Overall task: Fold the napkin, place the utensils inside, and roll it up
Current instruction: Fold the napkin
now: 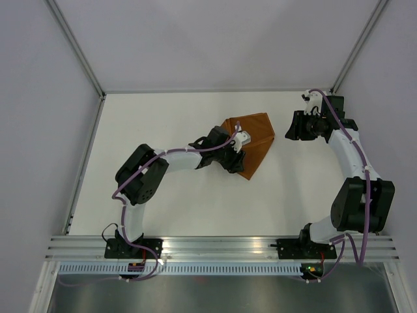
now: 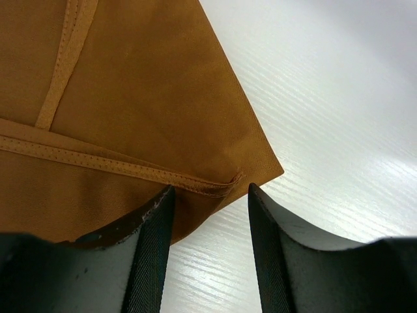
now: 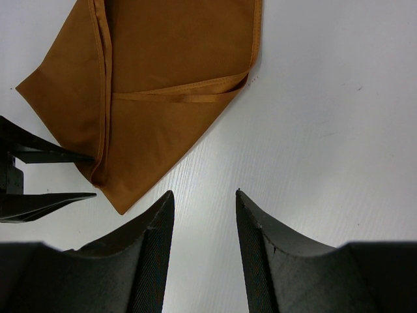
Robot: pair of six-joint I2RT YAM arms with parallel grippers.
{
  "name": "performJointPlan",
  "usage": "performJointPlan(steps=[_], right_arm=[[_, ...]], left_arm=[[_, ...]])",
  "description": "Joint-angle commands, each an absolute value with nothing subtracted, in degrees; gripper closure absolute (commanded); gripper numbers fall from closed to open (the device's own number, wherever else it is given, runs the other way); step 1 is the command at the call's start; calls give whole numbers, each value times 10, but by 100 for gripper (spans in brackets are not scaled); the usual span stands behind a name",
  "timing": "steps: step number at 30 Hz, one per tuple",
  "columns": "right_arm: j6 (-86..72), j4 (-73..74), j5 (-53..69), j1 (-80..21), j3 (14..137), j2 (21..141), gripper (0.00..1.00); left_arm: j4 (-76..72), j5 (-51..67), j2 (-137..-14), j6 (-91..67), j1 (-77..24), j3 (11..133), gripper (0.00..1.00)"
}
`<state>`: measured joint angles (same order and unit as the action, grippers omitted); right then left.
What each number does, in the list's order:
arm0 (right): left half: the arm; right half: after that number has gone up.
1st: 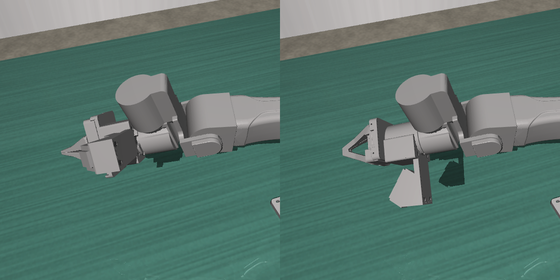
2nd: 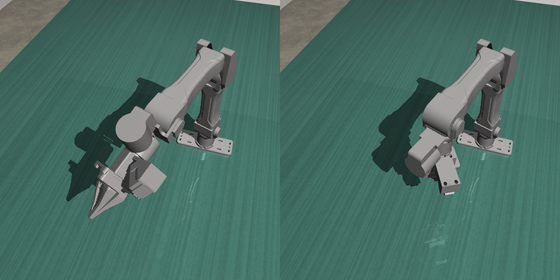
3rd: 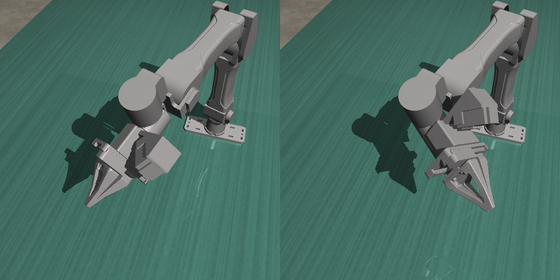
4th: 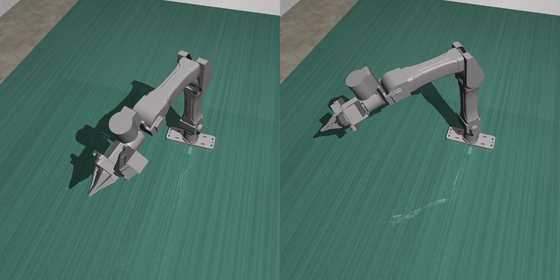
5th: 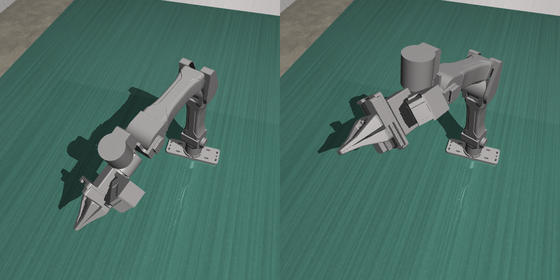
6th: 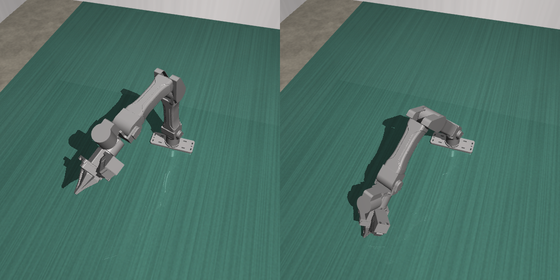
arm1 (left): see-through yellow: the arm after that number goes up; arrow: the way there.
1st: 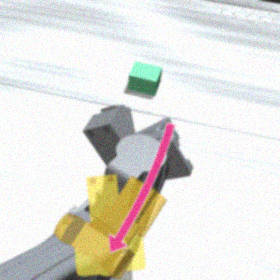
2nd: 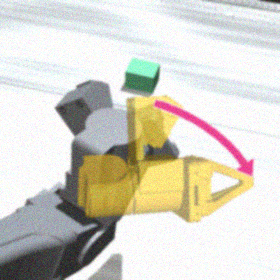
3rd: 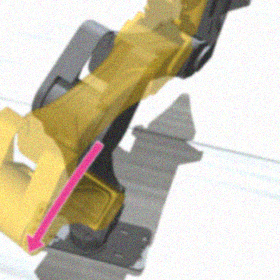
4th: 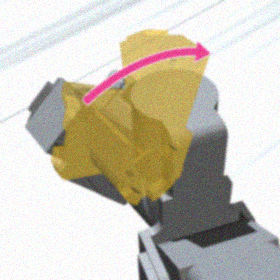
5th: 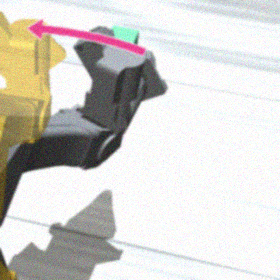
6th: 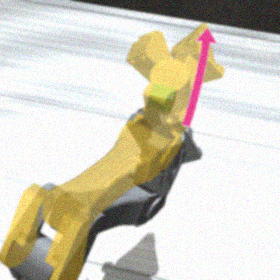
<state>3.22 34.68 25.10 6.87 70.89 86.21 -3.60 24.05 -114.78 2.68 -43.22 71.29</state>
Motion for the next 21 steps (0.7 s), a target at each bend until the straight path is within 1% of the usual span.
performJointPlan(steps=[1, 9, 21], right_arm=[[31, 340, 243, 70, 709, 862, 51], [32, 340, 242, 69, 709, 864, 51], [33, 340, 240, 68, 710, 867, 51]], left_arm=[[-63, 258, -1123, 25, -437, 724, 45], [-72, 292, -1144, 6, -438, 733, 44], [-84, 305, -1166, -16, -444, 735, 44]])
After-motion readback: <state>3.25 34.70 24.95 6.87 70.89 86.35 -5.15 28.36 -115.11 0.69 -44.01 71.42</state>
